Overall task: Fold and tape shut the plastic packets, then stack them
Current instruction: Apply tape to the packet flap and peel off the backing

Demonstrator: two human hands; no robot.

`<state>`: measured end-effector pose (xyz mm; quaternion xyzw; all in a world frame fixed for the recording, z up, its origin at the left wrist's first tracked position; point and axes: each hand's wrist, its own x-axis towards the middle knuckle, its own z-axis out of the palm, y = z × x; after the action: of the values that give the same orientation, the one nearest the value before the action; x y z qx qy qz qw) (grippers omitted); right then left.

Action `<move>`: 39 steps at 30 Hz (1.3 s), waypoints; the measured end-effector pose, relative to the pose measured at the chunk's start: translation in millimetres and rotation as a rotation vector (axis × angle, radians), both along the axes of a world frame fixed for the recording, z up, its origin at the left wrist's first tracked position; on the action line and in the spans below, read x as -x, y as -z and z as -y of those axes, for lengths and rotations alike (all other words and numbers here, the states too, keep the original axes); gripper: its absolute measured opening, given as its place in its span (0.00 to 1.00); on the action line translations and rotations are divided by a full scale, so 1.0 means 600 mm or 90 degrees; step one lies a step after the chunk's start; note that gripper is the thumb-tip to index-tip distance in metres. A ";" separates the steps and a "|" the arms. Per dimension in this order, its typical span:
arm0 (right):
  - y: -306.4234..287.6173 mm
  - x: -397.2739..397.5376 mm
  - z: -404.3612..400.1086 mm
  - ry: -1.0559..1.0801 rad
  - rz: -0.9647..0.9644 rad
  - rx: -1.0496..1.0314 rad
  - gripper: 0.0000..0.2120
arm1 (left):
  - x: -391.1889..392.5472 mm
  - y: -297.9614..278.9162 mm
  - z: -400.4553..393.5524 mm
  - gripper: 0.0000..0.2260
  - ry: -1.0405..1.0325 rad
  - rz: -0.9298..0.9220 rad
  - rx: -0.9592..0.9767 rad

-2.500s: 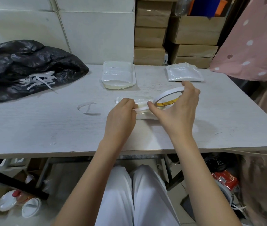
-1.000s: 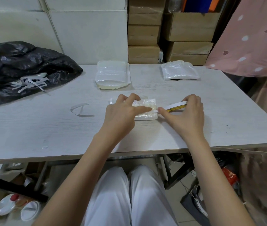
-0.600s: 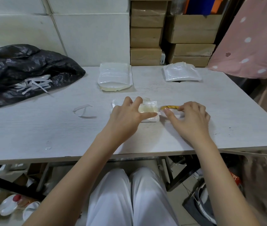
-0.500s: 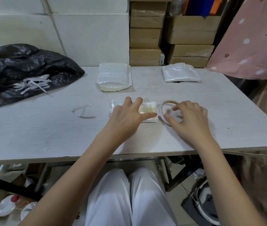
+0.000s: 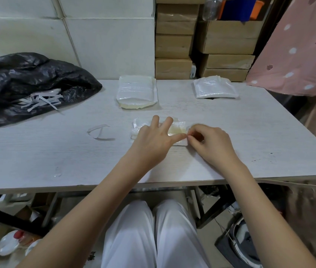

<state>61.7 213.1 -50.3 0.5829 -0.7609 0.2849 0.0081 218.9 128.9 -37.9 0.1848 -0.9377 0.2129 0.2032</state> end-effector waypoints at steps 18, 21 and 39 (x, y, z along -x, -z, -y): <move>0.004 0.015 -0.030 0.004 0.016 0.090 0.08 | -0.004 -0.006 -0.008 0.32 -0.035 0.002 -0.046; 0.005 0.017 -0.029 0.044 0.012 -0.004 0.23 | 0.001 -0.008 -0.013 0.34 -0.067 -0.030 -0.084; -0.057 -0.080 0.030 -0.162 -0.075 0.122 0.05 | -0.021 0.013 0.012 0.20 -0.113 -0.281 -0.365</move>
<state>109.7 195.0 -16.1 0.6867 -0.6486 0.3201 0.0723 231.7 121.5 -46.0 0.3559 -0.8734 -0.0866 0.3211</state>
